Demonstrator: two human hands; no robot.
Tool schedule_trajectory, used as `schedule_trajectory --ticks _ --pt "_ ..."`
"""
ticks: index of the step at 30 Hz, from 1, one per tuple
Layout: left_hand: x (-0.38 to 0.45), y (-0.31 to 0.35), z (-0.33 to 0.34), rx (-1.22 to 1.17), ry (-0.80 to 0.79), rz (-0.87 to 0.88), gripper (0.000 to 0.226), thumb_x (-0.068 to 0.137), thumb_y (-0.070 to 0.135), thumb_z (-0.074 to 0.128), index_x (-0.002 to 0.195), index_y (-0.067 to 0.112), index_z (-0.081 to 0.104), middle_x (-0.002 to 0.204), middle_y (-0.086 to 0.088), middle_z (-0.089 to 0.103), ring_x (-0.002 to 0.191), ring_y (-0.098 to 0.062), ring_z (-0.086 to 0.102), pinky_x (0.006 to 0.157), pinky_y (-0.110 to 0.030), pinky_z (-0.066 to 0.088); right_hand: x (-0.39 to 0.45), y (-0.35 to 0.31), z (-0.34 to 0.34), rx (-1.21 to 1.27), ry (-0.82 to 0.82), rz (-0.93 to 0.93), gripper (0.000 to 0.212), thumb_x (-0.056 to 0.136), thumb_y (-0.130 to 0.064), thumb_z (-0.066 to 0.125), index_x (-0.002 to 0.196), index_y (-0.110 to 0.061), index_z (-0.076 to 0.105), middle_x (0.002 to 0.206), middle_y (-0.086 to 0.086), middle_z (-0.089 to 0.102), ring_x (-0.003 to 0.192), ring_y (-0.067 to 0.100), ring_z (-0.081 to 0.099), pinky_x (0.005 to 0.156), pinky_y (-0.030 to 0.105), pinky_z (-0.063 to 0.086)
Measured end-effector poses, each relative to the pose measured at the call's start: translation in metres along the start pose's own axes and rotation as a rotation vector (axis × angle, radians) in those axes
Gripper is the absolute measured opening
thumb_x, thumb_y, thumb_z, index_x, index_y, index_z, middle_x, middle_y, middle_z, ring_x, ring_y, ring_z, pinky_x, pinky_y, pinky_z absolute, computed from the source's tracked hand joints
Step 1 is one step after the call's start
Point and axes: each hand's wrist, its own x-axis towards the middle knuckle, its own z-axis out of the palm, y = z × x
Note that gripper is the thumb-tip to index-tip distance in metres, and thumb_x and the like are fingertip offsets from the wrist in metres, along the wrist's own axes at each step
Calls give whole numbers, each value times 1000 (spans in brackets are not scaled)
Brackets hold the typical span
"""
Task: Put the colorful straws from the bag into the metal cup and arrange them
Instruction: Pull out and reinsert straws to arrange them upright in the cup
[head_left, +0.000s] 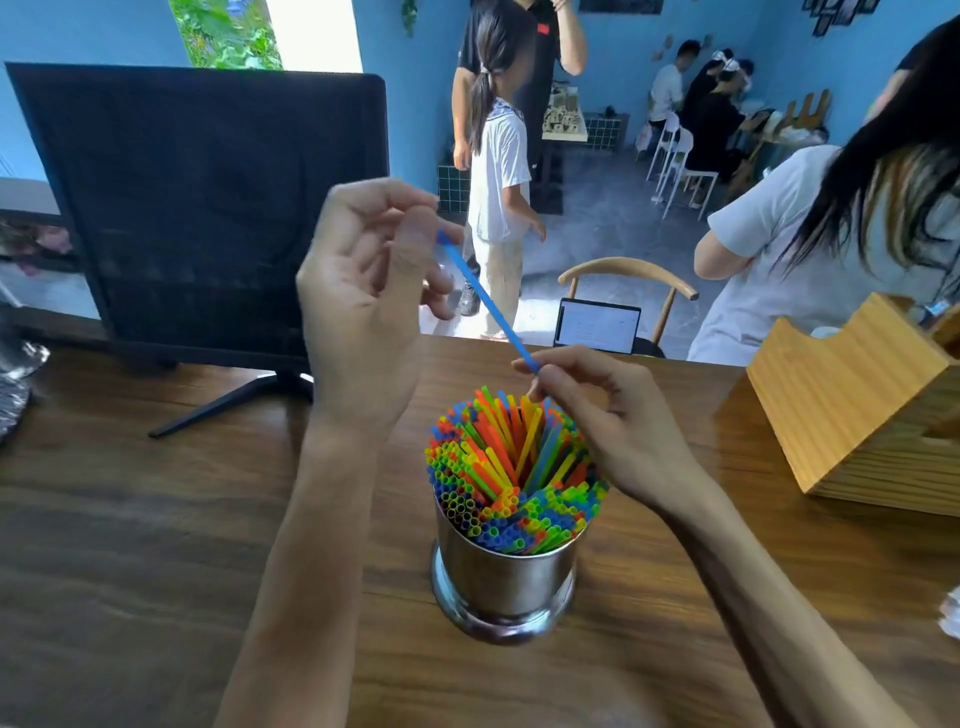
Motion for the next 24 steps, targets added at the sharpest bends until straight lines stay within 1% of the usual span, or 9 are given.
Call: schedule_trajectory --ticks 2,5,8,10,13,16,19,22,24 --pt "1 0 -5 -25 62 3 6 106 15 52 101 19 52 84 3 68 55 -12 51 46 -26 44 2 0 -9 173 42 10 15 100 -27 60 108 -29 72 85 -7 70 87 9 67 84 21 49" --pt "-1 -3 -14 -16 70 -97 7 105 18 54 98 17 51 79 2 64 55 -11 48 43 -26 42 5 -6 -24 632 183 130 5 88 -30 72 91 -28 76 75 -2 68 78 14 68 73 23 55" --pt "-6 -8 -21 74 -56 -208 9 100 21 62 95 15 58 75 2 69 59 -10 53 45 -25 45 9 -10 -39 876 336 177 8 76 -29 84 79 -26 77 73 -5 70 74 11 71 66 19 56" --pt "-8 -12 -27 169 -195 -271 12 93 24 72 88 16 66 76 1 72 61 -7 57 51 -23 48 12 -12 -47 925 443 173 7 82 -29 82 76 -27 80 73 -8 69 74 8 70 64 16 55" --pt "-11 -16 -36 409 -560 -381 16 78 41 84 79 28 75 73 6 70 59 2 55 58 -16 45 15 -15 -54 856 539 142 23 99 -28 63 82 -29 80 83 -13 70 80 8 69 66 18 54" --pt "-16 -22 -33 571 -837 -413 9 77 40 88 78 38 79 77 17 70 65 6 56 61 -12 42 15 -23 -51 636 516 51 15 102 -26 59 103 -29 73 89 -11 72 82 12 72 66 22 55" --pt "-16 -28 -26 598 -895 -443 5 83 36 84 84 40 81 90 21 73 72 6 61 62 -9 41 13 -28 -41 352 516 -129 27 99 -16 65 121 -29 57 79 -3 72 68 17 72 61 25 55" --pt "-14 -34 -23 613 -791 -438 14 90 28 77 85 40 79 80 25 69 66 9 59 58 -5 42 3 -25 -25 197 395 -149 33 91 -10 74 108 -33 57 80 6 72 66 19 73 62 24 54" --pt "-13 -39 -19 620 -667 -377 17 93 24 73 87 39 78 78 24 68 67 3 58 62 -5 41 -6 -17 -15 43 266 -121 21 89 -16 78 97 -32 67 81 0 73 74 17 72 67 27 55"
